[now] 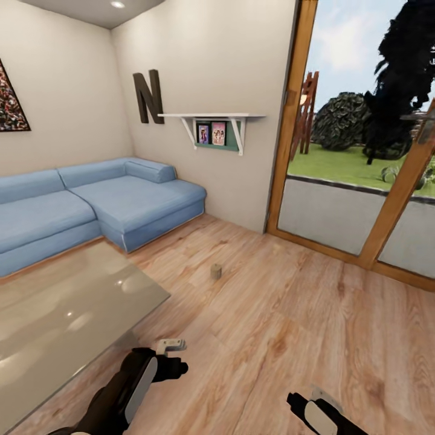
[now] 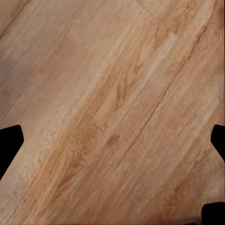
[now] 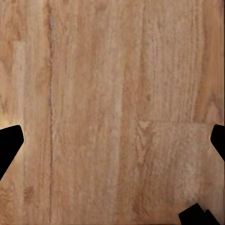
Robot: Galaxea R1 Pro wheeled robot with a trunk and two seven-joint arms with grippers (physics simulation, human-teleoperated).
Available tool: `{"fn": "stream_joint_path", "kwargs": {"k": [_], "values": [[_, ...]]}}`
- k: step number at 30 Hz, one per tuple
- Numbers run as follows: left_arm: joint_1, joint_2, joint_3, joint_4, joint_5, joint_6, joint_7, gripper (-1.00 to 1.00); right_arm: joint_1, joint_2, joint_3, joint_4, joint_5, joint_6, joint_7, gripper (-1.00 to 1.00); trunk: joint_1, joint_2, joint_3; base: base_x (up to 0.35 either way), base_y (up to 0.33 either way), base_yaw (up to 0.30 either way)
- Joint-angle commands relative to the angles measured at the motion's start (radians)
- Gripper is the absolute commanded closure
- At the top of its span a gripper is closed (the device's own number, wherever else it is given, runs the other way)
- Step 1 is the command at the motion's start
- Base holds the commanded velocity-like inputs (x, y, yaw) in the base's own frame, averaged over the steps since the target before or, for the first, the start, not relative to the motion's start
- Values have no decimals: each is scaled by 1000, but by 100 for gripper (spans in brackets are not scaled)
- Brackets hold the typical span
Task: Place each of the two pumpkins and all three candles from the living room inside a cabinet in the living room (use any cabinet), then make sure every cabinet is closed, and position the cauldron so it is next to a table in the living room.
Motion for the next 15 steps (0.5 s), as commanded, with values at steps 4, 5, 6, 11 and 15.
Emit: {"fn": "stream_joint_path", "kwargs": {"k": [4, 5, 6, 11, 15], "values": [[0, -9, -1, 1, -1, -1, 0, -100, 0, 0, -8, 9, 0, -1, 0, -100, 0, 0, 0, 0, 0, -277], [0, -10, -1, 1, -1, -1, 0, -100, 0, 0, -8, 10, 0, -1, 0, -100, 0, 0, 0, 0, 0, -278], [0, -10, -1, 1, -1, 0, 0, -100, 0, 0, -9, 11, -1, -3, 0, -100, 0, 0, 0, 0, 0, -278], [0, -11, -2, 1, -1, 1, 0, -100, 0, 1, -11, 13, -1, -6, -2, -100, 0, 0, 0, 0, 0, -278], [0, -12, -2, 1, 1, 2, 0, -100, 0, 2, -29, 13, -17, -7, -3, -100, 0, 0, 2, 0, 0, -272]]}}
